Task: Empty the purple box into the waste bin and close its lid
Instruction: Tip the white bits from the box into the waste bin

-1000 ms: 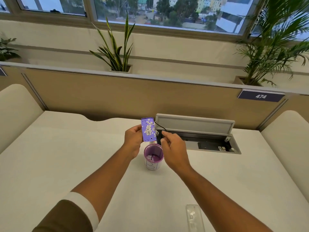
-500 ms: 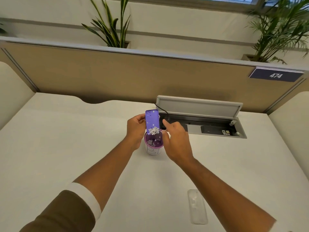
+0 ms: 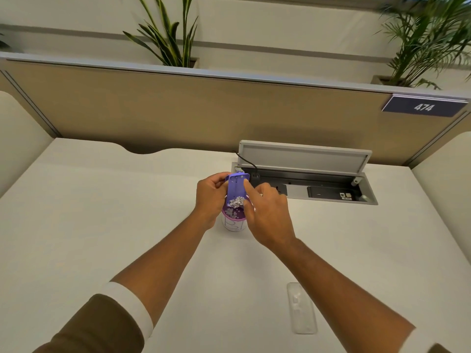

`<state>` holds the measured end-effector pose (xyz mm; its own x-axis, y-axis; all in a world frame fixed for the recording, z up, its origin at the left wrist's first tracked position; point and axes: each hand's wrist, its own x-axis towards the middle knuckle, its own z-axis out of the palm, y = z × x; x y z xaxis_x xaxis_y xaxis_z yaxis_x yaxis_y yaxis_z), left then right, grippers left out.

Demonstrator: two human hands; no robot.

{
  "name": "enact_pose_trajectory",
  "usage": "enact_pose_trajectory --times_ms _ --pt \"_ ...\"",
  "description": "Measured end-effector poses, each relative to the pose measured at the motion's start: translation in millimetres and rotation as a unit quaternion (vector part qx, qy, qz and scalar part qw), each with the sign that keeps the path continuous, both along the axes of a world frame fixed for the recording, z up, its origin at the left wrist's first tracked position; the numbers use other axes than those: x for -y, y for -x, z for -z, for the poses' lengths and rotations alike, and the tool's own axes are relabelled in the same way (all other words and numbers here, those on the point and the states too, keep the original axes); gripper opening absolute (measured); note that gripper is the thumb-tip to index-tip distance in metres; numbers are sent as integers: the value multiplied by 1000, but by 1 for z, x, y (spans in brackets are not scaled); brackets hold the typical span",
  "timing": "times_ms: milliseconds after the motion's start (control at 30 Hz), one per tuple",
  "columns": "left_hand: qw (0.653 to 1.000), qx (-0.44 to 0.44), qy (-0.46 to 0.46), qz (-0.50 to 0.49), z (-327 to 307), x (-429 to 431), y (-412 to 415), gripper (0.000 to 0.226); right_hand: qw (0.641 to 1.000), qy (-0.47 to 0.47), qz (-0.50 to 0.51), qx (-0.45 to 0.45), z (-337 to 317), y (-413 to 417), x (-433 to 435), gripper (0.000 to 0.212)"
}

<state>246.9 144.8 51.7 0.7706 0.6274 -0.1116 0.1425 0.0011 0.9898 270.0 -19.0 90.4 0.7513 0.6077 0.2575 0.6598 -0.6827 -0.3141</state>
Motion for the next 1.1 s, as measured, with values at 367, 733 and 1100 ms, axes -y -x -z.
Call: enact_pose_trajectory --times_ms 367,733,1100 --pt "1000 9 -9 -10 0 2 3 24 998 -33 24 37 10 5 0 43" --pt "999 32 20 -21 -8 10 8 15 1000 19 12 8 10 2 -4 29" --pt "997 68 25 -27 -21 15 15 17 998 66 -6 -3 15 -1 -5 30"
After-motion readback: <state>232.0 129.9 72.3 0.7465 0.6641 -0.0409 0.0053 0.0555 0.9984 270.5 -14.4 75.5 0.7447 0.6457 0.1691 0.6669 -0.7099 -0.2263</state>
